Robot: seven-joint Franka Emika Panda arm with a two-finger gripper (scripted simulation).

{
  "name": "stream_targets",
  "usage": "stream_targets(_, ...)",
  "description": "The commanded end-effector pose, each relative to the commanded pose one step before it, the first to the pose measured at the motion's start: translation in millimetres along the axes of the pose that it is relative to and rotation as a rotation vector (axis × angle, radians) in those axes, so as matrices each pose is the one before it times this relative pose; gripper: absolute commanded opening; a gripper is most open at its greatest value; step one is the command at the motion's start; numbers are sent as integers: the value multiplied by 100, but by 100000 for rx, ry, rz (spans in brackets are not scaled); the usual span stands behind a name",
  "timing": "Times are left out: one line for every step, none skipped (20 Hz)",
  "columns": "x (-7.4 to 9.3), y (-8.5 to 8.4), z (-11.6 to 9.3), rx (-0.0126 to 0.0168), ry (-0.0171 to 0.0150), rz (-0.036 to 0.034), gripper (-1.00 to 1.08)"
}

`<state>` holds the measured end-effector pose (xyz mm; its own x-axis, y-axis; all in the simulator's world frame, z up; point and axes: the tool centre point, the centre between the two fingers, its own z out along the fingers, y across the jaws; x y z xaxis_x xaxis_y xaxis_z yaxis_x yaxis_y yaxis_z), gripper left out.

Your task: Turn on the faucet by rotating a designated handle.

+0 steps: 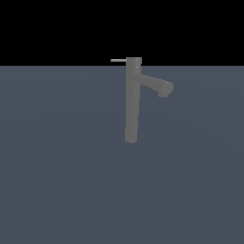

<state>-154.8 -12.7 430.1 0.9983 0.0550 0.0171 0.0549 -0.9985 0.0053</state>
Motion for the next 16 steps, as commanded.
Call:
stream_targets(1922,-41,1358,34,-115,-1600,-100)
stream_targets(752,-14,518,19,-64,-620,-100)
stream_targets(748,-14,513,20,-63,-614,-100)
stream_targets(745,-15,510,20,-63,-614,-100)
stream_targets(742,-15,506,21,-62,-610,-100)
stream_targets(740,-16,503,22,-62,-610,-100)
stream_targets(738,-15,499,22,-62,-606,-100)
stream_targets(736,-15,496,23,-62,-604,-100)
stream_targets(735,-16,494,24,-62,-604,-100)
stream_targets(734,-17,491,25,-61,-604,-100)
stream_targets(733,-17,488,26,-61,-602,-100)
stream_targets(733,-17,486,27,-61,-602,-100)
stream_targets(733,-18,483,28,-61,-602,-100)
stream_targets(733,-17,480,29,-60,-600,-100)
stream_targets(733,-19,477,30,-61,-602,-100)
stream_targets(733,-18,474,31,-60,-600,-100)
